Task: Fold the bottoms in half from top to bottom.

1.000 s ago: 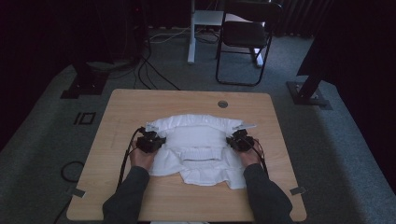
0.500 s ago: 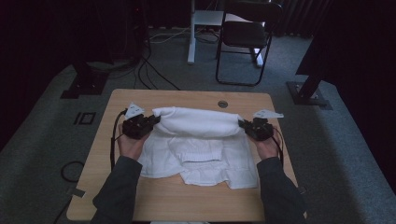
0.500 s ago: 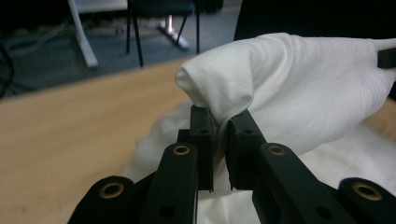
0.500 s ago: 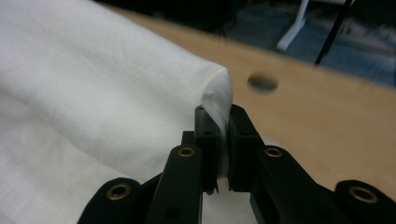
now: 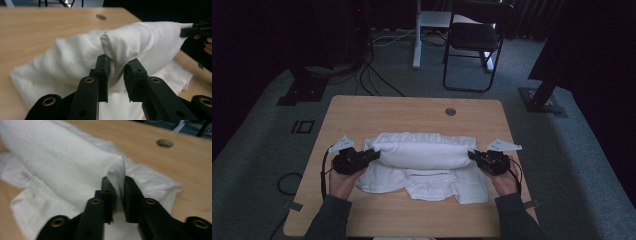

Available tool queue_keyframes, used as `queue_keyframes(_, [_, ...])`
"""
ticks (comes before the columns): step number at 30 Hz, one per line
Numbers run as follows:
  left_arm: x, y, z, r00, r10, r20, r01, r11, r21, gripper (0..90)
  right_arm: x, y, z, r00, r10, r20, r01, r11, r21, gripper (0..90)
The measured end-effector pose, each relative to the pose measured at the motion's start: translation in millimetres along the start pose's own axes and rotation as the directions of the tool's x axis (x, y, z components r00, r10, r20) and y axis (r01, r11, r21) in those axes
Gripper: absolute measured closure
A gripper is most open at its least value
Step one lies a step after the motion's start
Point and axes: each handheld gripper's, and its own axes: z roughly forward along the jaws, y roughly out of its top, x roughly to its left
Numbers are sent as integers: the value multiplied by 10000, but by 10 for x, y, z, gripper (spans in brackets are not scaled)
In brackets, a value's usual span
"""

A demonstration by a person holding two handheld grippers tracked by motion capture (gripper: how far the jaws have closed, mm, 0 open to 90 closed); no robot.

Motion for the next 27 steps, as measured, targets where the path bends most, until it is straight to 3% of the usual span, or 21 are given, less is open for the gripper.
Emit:
queue_keyframes(1, [0, 0, 0, 10000, 0, 0, 0, 10000, 0, 713, 2, -39, -16, 9999, 19, -128, -19, 10000, 44, 739])
queue_keyframes(3, [-5, -18, -118, 9999, -148, -68, 144, 9988, -460, 661, -7, -65, -71, 9995, 45, -303, -48, 10000, -85, 632])
queue_keyframes(5, [2, 14, -165, 9998, -217, 2, 216, 9971, -726, 661, -13, -26, -149, 9998, 158, -138, -165, 9988, -471, 580])
queue_keyframes(6, [-3, 107, -209, 9996, -278, -9, 276, 9949, -969, 660, -18, 11, -186, 9996, 197, -182, -209, 9972, -714, 568])
queue_keyframes(10, [-77, 273, -113, 9999, -4, -136, -4, 9981, -610, 654, 22, 170, -205, 9995, 182, -263, -209, 9940, -1072, 537])
queue_keyframes(11, [-148, 369, 25, 9996, 229, -141, -234, 9991, -345, 647, 84, 255, -138, 9996, 53, -275, -80, 9952, -979, 531])
queue_keyframes(14, [-263, 463, 300, 9996, 255, -157, -250, 9993, 267, 646, 219, 362, 89, 9995, -315, -71, 310, 9979, -561, 527])
queue_keyframes(15, [-263, 463, 300, 9996, 255, -157, -250, 9993, 267, 646, 219, 362, 89, 9995, -315, -71, 310, 9979, -561, 527])
queue_keyframes(17, [-364, 470, 528, 9994, 343, -49, -339, 9968, 728, 647, 288, 396, 279, 9995, -316, -55, 315, 9991, -276, 530])
queue_keyframes(18, [-455, 441, 685, 9988, 495, -17, -491, 9933, 1045, 648, 345, 407, 460, 9997, -172, -155, 170, 9998, -124, 536])
queue_keyframes(19, [-455, 441, 685, 9988, 495, -17, -491, 9933, 1045, 648, 345, 407, 460, 9997, -172, -155, 170, 9998, -124, 536])
queue_keyframes(20, [-520, 403, 785, 9980, 637, 46, -638, 9900, 1256, 648, 406, 400, 643, 9998, -155, -149, 157, 9998, 107, 538])
queue_keyframes(21, [-593, 330, 913, 9953, 971, -5, -957, 9824, 1601, 648, 424, 391, 698, 9998, -186, -101, 188, 9996, 201, 539])
queue_keyframes(23, [-628, 223, 1038, 9919, 1266, -119, -1217, 9723, 1997, 652, 461, 351, 829, 9998, -183, -50, 185, 9989, 439, 539])
queue_keyframes(25, [-597, 96, 1121, 9914, 1299, -169, -1229, 9666, 2251, 666, 483, 281, 929, 9999, -152, -39, 155, 9973, 715, 546])
queue_keyframes(27, [-568, 28, 1146, 9933, 1135, -222, -1053, 9671, 2314, 696, 512, 188, 988, 9998, -193, 36, 189, 9952, 960, 550])
